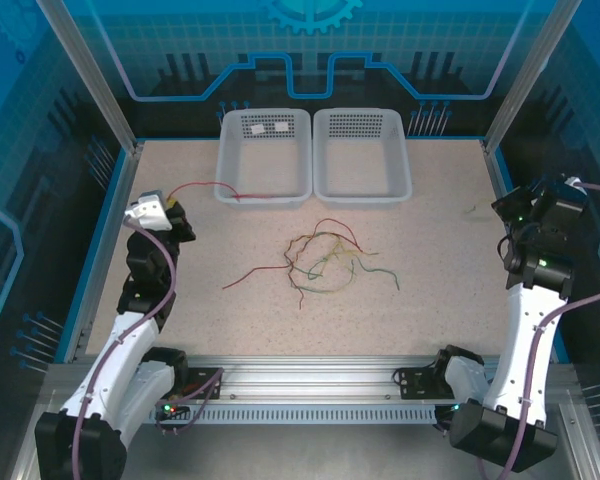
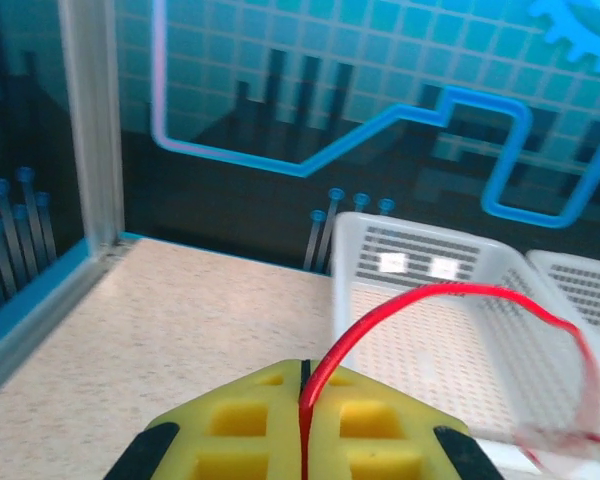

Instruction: Untangle the cables

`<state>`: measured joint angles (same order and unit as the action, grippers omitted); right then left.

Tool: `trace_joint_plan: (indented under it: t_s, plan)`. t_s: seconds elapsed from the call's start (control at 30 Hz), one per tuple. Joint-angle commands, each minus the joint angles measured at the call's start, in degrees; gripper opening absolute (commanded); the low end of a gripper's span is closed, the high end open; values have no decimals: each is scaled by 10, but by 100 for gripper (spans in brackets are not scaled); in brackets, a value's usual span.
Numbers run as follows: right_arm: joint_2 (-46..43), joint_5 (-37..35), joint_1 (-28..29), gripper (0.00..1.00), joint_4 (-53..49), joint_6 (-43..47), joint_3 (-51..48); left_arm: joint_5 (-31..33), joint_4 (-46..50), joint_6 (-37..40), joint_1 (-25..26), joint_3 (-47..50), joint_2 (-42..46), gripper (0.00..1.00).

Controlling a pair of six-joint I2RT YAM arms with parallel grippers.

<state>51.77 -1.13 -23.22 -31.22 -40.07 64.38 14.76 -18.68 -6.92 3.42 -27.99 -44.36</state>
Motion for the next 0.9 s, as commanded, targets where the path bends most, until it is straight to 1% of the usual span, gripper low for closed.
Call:
trace_joint_plan:
  t_s: [0.0, 0.13, 0.23, 0.37, 0.4, 0.43, 0.47, 0.5, 0.6, 0.67, 0.7, 0.87]
  plan:
    - [-18, 54, 9, 0, 39, -14, -5, -123, 3, -23, -4, -64, 2, 0]
    - [-36, 39, 13, 0, 38, -5, -10, -206, 48, -38, 3, -134, -24, 0]
    - [-48, 26, 17, 0, 37, -2, -20, -218, 65, -30, 46, -180, -70, 0]
    - [-64, 18, 24, 0, 48, 9, -33, -157, 80, 10, 144, -255, -170, 0]
    - [-69, 12, 26, 0, 49, 13, -35, -119, 80, 10, 169, -277, -201, 0]
    - [-74, 6, 28, 0, 49, 17, -36, -94, 70, 8, 186, -292, -229, 0]
    - [-79, -1, 31, 0, 49, 19, -37, -90, 59, 7, 197, -312, -262, 0]
    - [-88, -9, 32, 0, 51, 22, -41, -97, 56, 4, 205, -339, -301, 0]
    - [-100, -16, 36, 0, 55, 26, -45, -85, 81, 6, 227, -436, -408, 0]
    - [-107, -10, 39, 0, 63, 27, -49, -66, 100, 8, 238, -502, -478, 0]
    - [-110, -6, 41, 0, 68, 27, -53, -68, 109, 7, 241, -538, -516, 0]
    - [-126, -1, 51, 0, 84, 38, -64, -43, 183, 1, 257, -720, -688, 0]
